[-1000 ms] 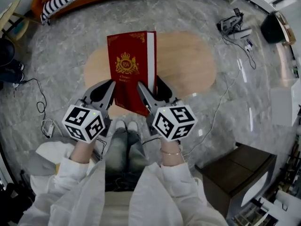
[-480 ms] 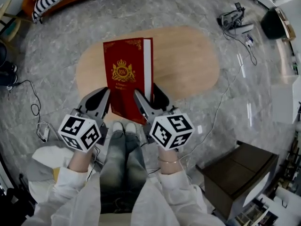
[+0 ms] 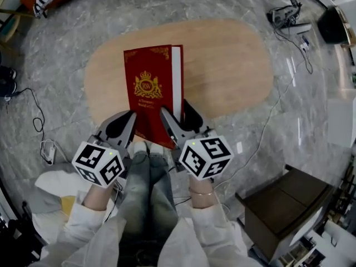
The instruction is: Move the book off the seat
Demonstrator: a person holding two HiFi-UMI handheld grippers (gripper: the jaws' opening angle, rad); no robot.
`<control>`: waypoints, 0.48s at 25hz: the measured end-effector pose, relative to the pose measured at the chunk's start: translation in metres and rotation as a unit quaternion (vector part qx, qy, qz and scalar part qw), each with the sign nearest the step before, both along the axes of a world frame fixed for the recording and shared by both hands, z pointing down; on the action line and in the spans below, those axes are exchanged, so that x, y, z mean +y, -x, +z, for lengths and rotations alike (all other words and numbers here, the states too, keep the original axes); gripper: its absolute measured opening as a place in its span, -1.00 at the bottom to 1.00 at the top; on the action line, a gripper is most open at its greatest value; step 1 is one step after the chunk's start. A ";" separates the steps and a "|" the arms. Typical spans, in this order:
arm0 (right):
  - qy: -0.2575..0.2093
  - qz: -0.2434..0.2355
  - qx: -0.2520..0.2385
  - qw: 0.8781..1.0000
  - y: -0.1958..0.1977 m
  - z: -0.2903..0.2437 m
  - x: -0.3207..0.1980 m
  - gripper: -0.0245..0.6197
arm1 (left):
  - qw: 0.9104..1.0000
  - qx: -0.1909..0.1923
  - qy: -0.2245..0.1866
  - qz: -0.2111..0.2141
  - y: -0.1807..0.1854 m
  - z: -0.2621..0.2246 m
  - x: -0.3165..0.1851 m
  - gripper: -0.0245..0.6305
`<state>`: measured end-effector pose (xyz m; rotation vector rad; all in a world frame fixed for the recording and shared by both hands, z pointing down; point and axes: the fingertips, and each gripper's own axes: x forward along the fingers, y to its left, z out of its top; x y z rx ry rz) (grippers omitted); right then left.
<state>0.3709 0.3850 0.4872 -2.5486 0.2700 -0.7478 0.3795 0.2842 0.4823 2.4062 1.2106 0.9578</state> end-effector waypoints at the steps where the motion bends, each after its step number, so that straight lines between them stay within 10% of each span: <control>1: -0.001 0.000 -0.005 1.000 -0.001 0.009 0.002 -0.10 | 1.000 -0.003 -0.002 0.000 -0.002 0.007 0.002 -0.91; 12: -0.017 -0.005 -0.052 0.998 -0.003 0.084 -0.020 -0.10 | 0.999 -0.034 -0.016 -0.005 -0.007 0.073 -0.018 -0.91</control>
